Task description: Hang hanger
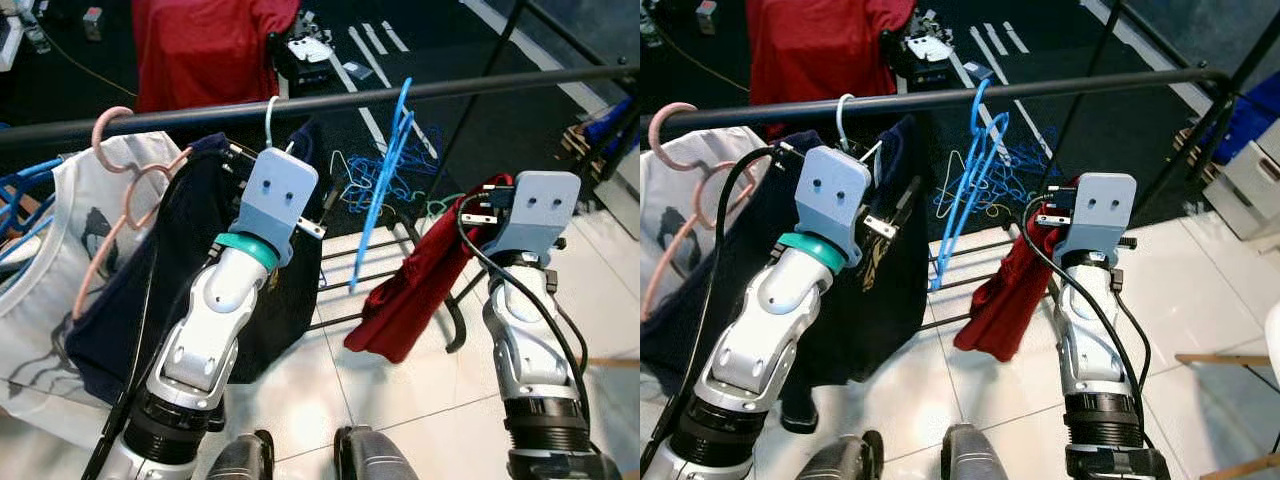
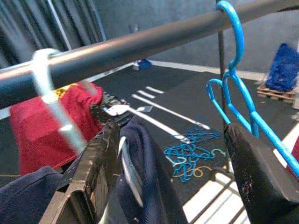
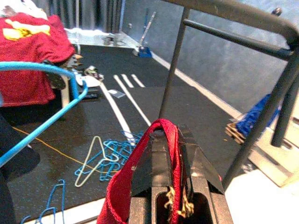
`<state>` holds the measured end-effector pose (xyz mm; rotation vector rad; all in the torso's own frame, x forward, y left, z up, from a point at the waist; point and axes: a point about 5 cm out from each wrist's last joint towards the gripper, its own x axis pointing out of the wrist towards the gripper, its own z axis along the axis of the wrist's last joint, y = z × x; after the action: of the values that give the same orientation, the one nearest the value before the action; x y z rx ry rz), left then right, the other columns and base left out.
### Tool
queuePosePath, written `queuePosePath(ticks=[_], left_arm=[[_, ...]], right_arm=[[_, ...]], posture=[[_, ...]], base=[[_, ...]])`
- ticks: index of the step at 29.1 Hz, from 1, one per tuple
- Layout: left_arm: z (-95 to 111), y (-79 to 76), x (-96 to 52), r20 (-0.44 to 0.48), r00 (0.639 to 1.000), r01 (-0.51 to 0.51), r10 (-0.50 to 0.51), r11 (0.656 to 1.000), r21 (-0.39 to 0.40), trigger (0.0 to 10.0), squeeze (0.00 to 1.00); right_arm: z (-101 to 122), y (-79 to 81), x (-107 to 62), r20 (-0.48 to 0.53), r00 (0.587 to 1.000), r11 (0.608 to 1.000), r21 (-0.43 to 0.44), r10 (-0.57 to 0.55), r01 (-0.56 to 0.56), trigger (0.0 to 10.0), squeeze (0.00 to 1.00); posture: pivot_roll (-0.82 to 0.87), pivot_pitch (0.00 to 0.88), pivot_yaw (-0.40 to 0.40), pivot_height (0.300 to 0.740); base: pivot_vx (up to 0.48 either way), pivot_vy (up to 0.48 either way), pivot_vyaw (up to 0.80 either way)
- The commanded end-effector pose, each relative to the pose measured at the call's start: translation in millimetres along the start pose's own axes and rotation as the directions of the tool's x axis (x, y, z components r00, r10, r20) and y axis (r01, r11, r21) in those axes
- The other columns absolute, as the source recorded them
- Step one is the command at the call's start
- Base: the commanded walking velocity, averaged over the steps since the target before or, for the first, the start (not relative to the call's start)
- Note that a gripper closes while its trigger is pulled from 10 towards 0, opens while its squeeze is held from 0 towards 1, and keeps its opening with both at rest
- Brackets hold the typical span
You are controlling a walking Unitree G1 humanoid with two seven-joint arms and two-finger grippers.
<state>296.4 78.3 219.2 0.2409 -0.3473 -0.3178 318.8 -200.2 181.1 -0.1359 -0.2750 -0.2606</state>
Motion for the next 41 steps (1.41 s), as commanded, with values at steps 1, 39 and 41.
queuePosePath(ticks=[1,39,41], left_arm=[[-4,-5.6,-1.4,-0.01,1.0,0.013,-0.013,1.0,-0.004,10.0,0.0],[-15,10.2,11.0,-0.117,0.983,-0.143,0.143,0.99,0.011,10.0,0.0],[-13,10.0,12.4,-0.115,0.982,-0.148,0.147,0.989,0.004,10.0,0.0]], right_arm=[[3,-5.3,-0.2,0.022,1.0,1.0,0.0,-0.015,0.015,10.0,0.0],[1,-3.0,-1.7,0.015,1.0,1.0,0.009,-0.013,0.012,10.0,0.0],[1,-2.8,-1.8,0.014,1.0,1.0,0.009,-0.012,0.012,10.0,0.0]], posture=[[-0.15,0.074,0.013,0.74],[-0.14,0.08,0.022,0.74],[-0.14,0.08,0.022,0.74]], base=[[0.0,-0.398,0.0],[0.0,-0.115,0.0],[0.0,0.0,0.0]])
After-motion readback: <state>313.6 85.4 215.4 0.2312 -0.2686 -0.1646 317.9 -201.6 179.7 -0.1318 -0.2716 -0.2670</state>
